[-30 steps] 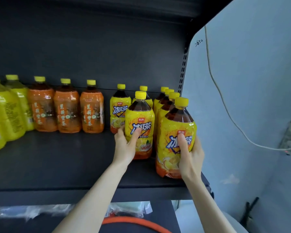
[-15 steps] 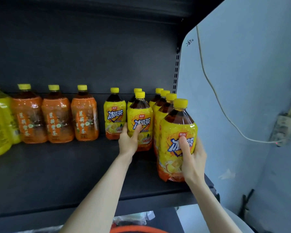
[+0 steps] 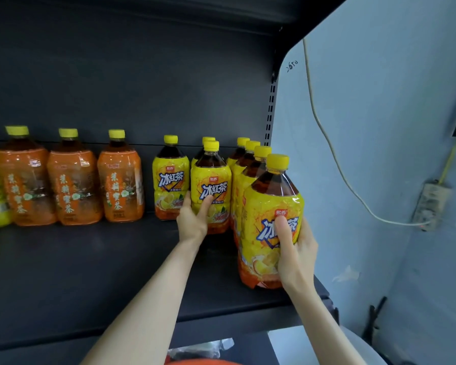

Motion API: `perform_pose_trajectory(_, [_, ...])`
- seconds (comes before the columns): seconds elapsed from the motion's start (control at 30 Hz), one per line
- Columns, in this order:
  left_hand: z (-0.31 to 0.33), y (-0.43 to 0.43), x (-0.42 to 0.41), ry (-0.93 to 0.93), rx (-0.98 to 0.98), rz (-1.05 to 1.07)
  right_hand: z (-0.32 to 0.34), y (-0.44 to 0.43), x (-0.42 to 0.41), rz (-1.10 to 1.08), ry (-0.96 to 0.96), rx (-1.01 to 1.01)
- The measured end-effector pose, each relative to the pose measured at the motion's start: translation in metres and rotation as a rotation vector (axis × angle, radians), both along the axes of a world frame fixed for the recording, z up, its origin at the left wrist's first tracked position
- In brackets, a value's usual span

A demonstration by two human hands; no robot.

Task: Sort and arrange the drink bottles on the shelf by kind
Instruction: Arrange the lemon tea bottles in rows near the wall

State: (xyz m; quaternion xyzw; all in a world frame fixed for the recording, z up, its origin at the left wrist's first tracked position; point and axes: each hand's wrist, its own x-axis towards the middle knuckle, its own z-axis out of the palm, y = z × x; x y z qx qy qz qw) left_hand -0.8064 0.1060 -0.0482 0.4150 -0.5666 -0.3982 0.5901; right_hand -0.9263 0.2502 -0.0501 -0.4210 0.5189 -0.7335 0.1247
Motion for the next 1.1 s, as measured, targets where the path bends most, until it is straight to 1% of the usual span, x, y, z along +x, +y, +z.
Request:
perform_pose_trajectory(0.2, [0.0, 0.004, -0.004, -0.068, -0.014, 0.075, 0.001, 0.0, 0.001, 0.029, -0.014, -0.008])
perform_pose_trajectory(0.3, [0.003, 0.004, -0.003, -0.141, 0.057, 0.074, 0.002, 0.002, 0.001, 0.038, -0.008, -0.009])
perform_pose_trajectory(0.37, [0.007, 0.005, 0.002, -0.194, 0.126, 0.033, 0.002, 0.002, 0.001, 0.046, 0.01, -0.012])
perform_pose_trajectory(0.47, [0.009, 0.02, 0.015, -0.193, 0.174, -0.02, 0.005, 0.005, 0.003, 0.048, 0.019, -0.029])
perform_pose_trajectory(0.53, [0.009, 0.047, 0.025, -0.154, 0.087, -0.023, 0.006, 0.008, 0.007, 0.039, 0.012, -0.041])
perform_pose_trajectory(0.63, [0.013, 0.096, 0.03, -0.03, -0.056, -0.152, 0.005, 0.01, 0.018, 0.02, 0.027, -0.04])
perform_pose_trajectory(0.73, [0.015, 0.124, 0.026, 0.075, -0.104, -0.299, 0.003, 0.006, 0.035, 0.077, 0.062, -0.03])
perform_pose_trajectory(0.8, [0.013, 0.126, 0.024, 0.096, -0.133, -0.345, 0.003, 0.002, 0.049, 0.11, 0.097, -0.02])
perform_pose_trajectory(0.9, [0.013, 0.115, 0.029, 0.079, -0.187, -0.282, 0.004, -0.005, 0.059, 0.116, 0.165, 0.037])
perform_pose_trajectory(0.97, [0.012, 0.106, 0.031, 0.082, -0.188, -0.247, 0.005, -0.006, 0.052, 0.112, 0.194, 0.093])
perform_pose_trajectory(1.1, [0.01, 0.088, 0.032, 0.031, -0.197, -0.186, 0.008, -0.01, 0.022, 0.019, 0.199, 0.069])
